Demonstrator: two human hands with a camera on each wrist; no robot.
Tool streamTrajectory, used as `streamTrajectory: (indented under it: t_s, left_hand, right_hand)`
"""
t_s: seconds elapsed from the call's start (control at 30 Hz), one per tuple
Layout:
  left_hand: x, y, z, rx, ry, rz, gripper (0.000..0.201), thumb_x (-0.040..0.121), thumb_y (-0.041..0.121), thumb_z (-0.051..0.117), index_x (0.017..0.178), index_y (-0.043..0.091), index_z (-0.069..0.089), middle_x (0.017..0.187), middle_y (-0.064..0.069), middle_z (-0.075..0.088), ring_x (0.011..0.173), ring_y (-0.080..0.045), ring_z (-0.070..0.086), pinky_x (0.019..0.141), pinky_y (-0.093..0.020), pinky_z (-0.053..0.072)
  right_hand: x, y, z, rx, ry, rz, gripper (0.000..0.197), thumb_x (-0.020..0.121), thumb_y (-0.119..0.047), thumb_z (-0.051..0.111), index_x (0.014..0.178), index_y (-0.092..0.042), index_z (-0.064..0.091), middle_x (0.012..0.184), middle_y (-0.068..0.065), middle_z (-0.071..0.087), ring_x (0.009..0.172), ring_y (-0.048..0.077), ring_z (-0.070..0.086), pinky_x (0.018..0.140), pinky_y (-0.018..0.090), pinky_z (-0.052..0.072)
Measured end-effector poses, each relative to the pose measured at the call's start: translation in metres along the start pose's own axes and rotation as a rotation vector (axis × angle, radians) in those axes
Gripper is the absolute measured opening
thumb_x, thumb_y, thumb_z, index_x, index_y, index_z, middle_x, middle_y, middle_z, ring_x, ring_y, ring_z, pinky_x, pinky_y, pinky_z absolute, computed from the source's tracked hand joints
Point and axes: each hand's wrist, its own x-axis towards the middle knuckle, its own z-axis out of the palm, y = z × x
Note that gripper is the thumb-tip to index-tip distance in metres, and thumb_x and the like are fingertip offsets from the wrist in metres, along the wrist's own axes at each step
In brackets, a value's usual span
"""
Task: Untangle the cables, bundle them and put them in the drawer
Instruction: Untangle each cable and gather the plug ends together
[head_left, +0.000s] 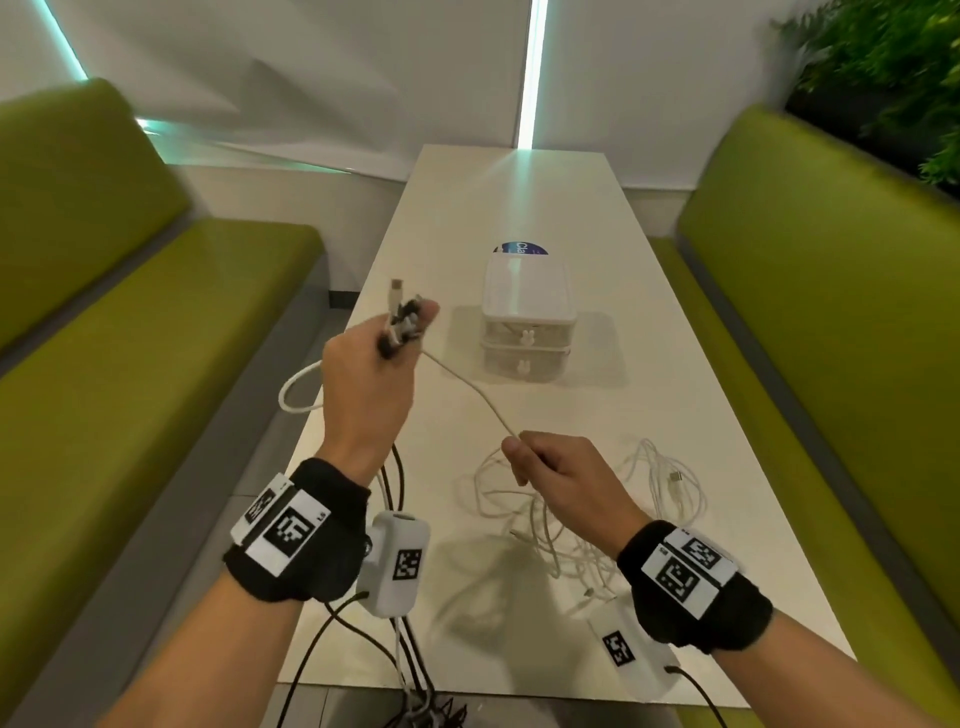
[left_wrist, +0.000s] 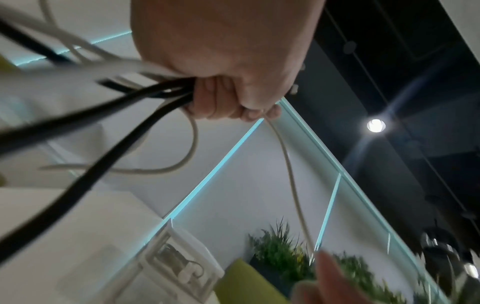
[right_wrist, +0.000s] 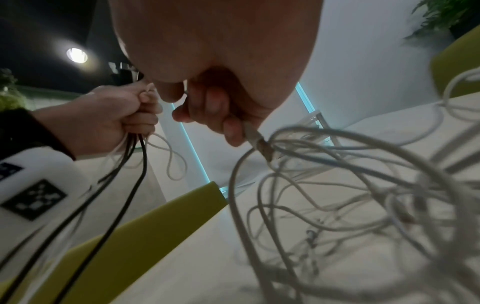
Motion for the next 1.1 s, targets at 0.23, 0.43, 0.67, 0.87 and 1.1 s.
streamTrajectory:
  t_s: [0.23,0.43,0.67,0.87,1.1]
  left_hand:
    - [-0.001,-0.013,-0.001,-0.026,-0.091,-0.067,0.021,0.096,0.015,0.058,0.078,0.022,0.066,0.077,0.017,0.066,0.069,0.008,0.059,0.064,-0.001,0.039]
    - [-0.014,-0.006,0.003,-0.128,-0.455,-0.014,0.023,0.096,0.011,0.058,0.077,0.016,0.071,0.071,0.014,0.069,0.063,0.003,0.060,0.065,-0.008,0.043]
    - [-0.019,0.021,-0.009,-0.559,-0.417,-0.175,0.045,0.093,0.044,0.040,0.062,0.022,0.064,0.066,-0.001,0.061,0.041,-0.007,0.034,0.039,-0.014,0.026]
    - [-0.022,0.021,-0.014,-0.572,-0.594,-0.201,0.050,0.088,0.054,0.037,0.065,0.017,0.061,0.061,0.000,0.059,0.043,-0.011,0.036,0.042,-0.016,0.027]
    - [-0.029,0.032,-0.001,-0.352,-0.716,-0.032,0.043,0.094,0.040,0.043,0.071,0.011,0.066,0.062,-0.002,0.060,0.043,-0.004,0.038,0.046,-0.011,0.028]
  right_hand:
    - [0.000,-0.018,-0.003,0.192,-0.053,0.060,0.045,0.101,-0.034,0.046,0.068,-0.010,0.063,0.049,-0.010,0.043,0.048,0.007,0.039,0.056,0.024,0.034]
    - [-0.023,-0.028,0.002,0.194,-0.679,0.137,0.024,0.093,-0.014,0.054,0.081,-0.013,0.075,0.092,0.019,0.074,0.085,0.033,0.072,0.087,0.043,0.056]
    - [-0.043,-0.022,0.010,-0.387,-1.203,0.134,0.038,0.095,-0.021,0.059,0.132,-0.020,0.058,0.131,-0.002,0.062,0.119,0.013,0.056,0.103,0.028,0.040]
    - [-0.023,-0.026,-0.006,-0.319,-0.865,0.169,0.051,0.091,-0.018,0.058,0.141,-0.024,0.049,0.120,-0.011,0.069,0.102,0.003,0.065,0.094,0.021,0.047]
    - [-0.013,-0.048,-0.014,0.349,-0.589,0.088,0.031,0.091,-0.005,0.053,0.121,-0.006,0.061,0.106,0.016,0.072,0.084,0.031,0.071,0.070,0.039,0.056]
